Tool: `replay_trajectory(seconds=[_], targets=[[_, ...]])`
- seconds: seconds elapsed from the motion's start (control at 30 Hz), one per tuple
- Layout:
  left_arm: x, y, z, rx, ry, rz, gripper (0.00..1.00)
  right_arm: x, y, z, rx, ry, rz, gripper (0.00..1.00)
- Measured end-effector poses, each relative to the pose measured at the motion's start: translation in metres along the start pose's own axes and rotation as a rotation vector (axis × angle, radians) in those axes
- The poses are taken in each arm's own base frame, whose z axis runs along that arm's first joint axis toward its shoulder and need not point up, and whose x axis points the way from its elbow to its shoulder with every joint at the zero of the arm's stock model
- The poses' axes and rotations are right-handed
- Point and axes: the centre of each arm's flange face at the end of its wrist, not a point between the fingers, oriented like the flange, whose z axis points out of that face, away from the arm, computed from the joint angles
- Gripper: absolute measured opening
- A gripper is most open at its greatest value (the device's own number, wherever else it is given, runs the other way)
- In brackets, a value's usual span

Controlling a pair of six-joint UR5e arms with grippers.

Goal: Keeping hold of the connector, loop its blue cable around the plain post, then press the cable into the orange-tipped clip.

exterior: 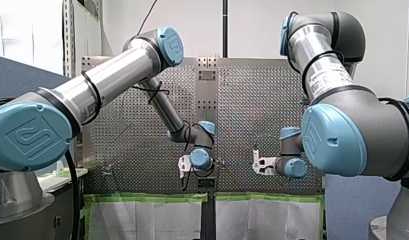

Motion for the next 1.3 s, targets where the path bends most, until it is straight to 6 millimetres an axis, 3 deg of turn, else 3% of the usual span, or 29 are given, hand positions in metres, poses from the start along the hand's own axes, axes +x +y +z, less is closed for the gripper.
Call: replay_trajectory(seconds=[0.4,0.87,1.3], targets=[[0.018,0.006,0.002,-0.014,0.015,-0.012,0.00,0.000,0.002,0.001,-0.015,0.003,0.002,0.00],[0.007,0.016,0.018,-0.019,-0.014,-0.041,0.00,0.004,0.004,0.006,-0.016,0.029,0.011,0.00],[-0.016,0.009,0.037,0.026,-0.032,-0.099,0.00,0.008,0.006,0.011,-0.017,0.044,0.020,0.00]])
